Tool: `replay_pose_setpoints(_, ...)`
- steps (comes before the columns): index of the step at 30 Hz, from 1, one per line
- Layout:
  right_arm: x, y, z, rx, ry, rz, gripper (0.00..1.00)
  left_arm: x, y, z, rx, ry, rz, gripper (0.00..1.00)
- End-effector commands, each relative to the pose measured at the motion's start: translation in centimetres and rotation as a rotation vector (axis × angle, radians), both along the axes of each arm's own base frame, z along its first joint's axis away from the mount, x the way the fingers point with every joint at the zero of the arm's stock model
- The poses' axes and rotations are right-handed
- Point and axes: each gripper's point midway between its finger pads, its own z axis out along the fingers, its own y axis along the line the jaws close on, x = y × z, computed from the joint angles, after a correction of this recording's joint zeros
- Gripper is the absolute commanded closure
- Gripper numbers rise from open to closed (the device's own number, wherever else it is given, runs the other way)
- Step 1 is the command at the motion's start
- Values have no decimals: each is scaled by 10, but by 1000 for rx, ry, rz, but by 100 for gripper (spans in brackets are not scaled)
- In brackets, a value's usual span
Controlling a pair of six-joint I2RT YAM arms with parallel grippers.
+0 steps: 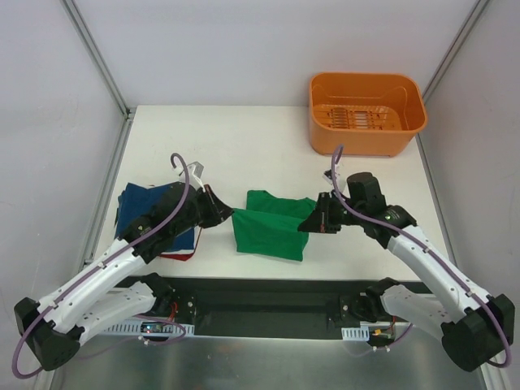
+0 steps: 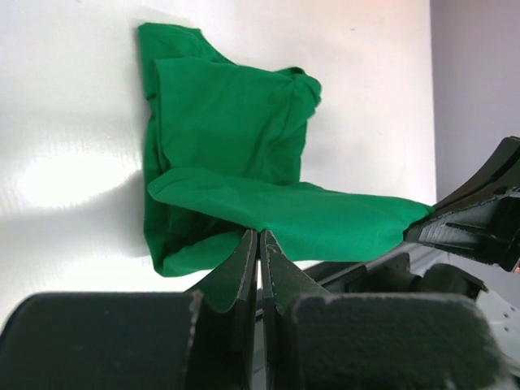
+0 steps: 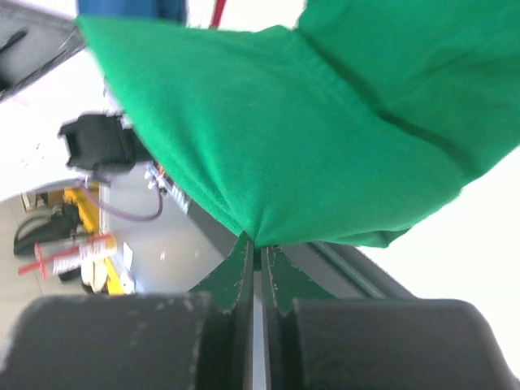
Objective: Fold and stack the t-shirts
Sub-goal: Fold the long partially folded tshirt into a neat square
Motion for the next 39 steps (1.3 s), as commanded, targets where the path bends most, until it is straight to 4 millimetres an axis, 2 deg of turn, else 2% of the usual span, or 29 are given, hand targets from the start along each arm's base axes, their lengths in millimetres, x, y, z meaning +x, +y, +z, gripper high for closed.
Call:
replay_pose_setpoints(1,23,-8,-12,13,-5,-38,99,27,8,18,51,-69,90,100)
replay_pose_setpoints(2,26,-10,-14,13,-2,-51,99,33,6,11,77,-48,98,100)
replay_pose_setpoints(4,37,-18,-19,-1,-13,-94,99,41,3,13,94,-50,106,100)
replay_pose_setpoints(5,39,-21,-22,-8,-16,-103,99,48,2,4,124,-28,113,100)
replay_pose_setpoints(7,47,-28,-25,-19,-11,-136,99,59,0,6,139,-28,121,100)
replay_pose_setpoints(8,50,-30,-28,-27,-12,-142,99,67,0,-4,165,-3,130,100)
replay_pose_setpoints(10,57,-35,-34,-37,13,-161,99,79,-4,-1,175,-9,133,100)
replay_pose_setpoints(11,60,-36,-34,-36,14,-163,99,87,-4,-11,199,16,139,100)
replay_pose_setpoints(13,69,-39,-38,-45,32,-176,99,99,-7,-7,211,8,140,100)
replay_pose_setpoints(14,72,-40,-42,-52,49,-180,99,107,-6,-17,233,30,150,100)
replay_pose_setpoints(15,79,-41,-40,-52,39,-195,99,113,-9,-12,232,22,148,100)
replay_pose_setpoints(17,89,-43,-45,-65,47,-214,99,124,-10,-23,256,48,149,100)
replay_pose_setpoints(19,100,-46,-46,-81,40,-238,99,135,-12,-22,265,44,148,100)
replay_pose_setpoints(20,104,-47,-54,-95,62,-244,99,140,-14,-34,285,69,141,100)
replay_pose_setpoints(22,115,-50,-58,-118,64,-267,99,152,-17,-35,294,73,132,100)
replay_pose_setpoints(23,117,-51,-68,-134,93,-271,99,155,-21,-51,312,109,113,100)
replay_pose_setpoints(24,122,-53,-72,-146,101,-284,99,163,-26,-49,308,103,101,100)
replay_pose_setpoints(25,127,-53,-73,-148,103,-289,99,169,-26,-66,324,143,94,100)
replay_pose_setpoints(27,134,-52,-86,-156,147,-291,98,178,-36,-70,302,164,58,100)
replay_pose_setpoints(28,140,-50,-84,-150,142,-291,96,183,-38,-85,311,197,50,99)
replay_pose_setpoints(30,149,-48,-95,-152,167,-291,89,190,-46,-87,295,209,15,88)
replay_pose_setpoints(31,153,-47,-96,-155,168,-294,85,192,-46,-97,300,233,8,82)
replay_pose_setpoints(32,158,-46,-98,-157,173,-296,71,195,-45,-97,295,237,1,62)
replay_pose_setpoints(34,164,-49,-98,-171,164,-311,61,195,-45,-96,295,236,-15,47)
replay_pose_setpoints(35,165,-49,-97,-174,156,-314,52,194,-43,-94,299,231,-17,41)
replay_pose_setpoints(36,167,-50,-93,-177,141,-315,49,190,-38,-96,318,228,-20,29)
replay_pose_setpoints(37,166,-50,-90,-175,133,-310,43,187,-36,-84,311,205,-16,25)
replay_pose_setpoints(38,164,-50,-82,-169,113,-303,23,184,-33,-80,309,197,-16,21)
replay_pose_setpoints(39,158,-49,-80,-177,104,-281,4,176,-30,-81,316,199,-20,1)
